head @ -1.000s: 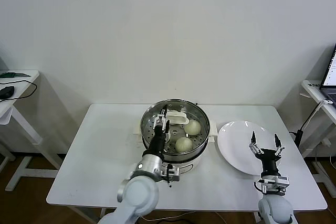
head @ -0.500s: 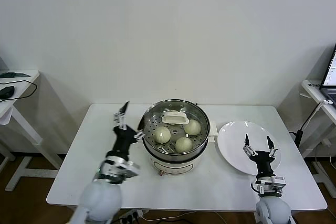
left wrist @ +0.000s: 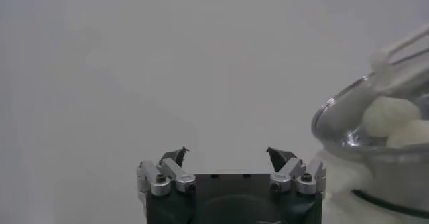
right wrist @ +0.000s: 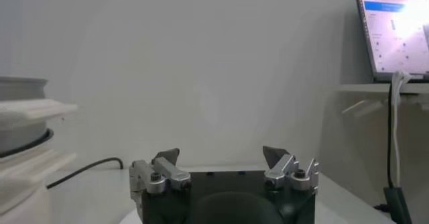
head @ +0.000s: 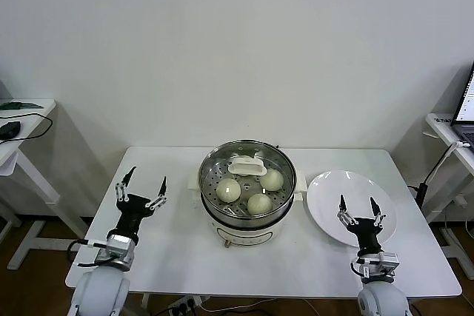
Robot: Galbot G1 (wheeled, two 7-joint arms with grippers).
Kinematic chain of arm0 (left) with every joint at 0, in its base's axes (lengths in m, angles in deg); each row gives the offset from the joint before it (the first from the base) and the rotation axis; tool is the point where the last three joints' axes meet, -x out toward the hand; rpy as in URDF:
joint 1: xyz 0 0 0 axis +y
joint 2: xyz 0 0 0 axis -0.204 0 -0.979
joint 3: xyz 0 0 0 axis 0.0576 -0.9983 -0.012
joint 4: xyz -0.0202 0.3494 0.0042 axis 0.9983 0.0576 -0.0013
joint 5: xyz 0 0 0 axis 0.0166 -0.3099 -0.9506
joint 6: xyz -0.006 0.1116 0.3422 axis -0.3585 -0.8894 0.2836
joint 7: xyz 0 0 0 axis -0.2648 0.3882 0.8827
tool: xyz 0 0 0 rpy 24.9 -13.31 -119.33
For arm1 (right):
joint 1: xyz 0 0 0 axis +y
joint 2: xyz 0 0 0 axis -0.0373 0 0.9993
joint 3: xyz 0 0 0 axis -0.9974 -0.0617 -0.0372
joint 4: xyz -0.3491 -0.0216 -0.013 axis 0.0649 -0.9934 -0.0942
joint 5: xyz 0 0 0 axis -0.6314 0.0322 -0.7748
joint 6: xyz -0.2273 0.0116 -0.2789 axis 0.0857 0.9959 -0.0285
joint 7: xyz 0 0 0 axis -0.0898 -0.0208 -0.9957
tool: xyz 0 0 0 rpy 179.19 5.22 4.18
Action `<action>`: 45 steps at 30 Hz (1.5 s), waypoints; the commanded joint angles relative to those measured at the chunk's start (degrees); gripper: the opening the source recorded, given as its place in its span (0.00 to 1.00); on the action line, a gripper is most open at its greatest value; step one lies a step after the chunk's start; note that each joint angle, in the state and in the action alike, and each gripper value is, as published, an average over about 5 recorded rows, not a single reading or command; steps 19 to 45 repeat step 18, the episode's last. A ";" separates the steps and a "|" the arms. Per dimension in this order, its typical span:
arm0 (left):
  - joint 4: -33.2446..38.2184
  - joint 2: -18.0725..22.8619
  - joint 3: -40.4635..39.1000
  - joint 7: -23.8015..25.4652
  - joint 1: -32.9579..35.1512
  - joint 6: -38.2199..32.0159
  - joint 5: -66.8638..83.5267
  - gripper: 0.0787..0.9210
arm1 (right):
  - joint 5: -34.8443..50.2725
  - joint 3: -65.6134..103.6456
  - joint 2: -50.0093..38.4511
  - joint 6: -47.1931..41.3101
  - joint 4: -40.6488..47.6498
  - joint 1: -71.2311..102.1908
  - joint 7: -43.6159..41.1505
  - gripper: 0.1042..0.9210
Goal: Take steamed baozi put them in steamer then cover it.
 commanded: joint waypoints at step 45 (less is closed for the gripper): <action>-2.75 -0.05 4.52 1.04 3.02 -5.96 9.73 0.88 | 0.35 0.68 -0.12 -1.39 -2.70 2.30 -0.11 0.88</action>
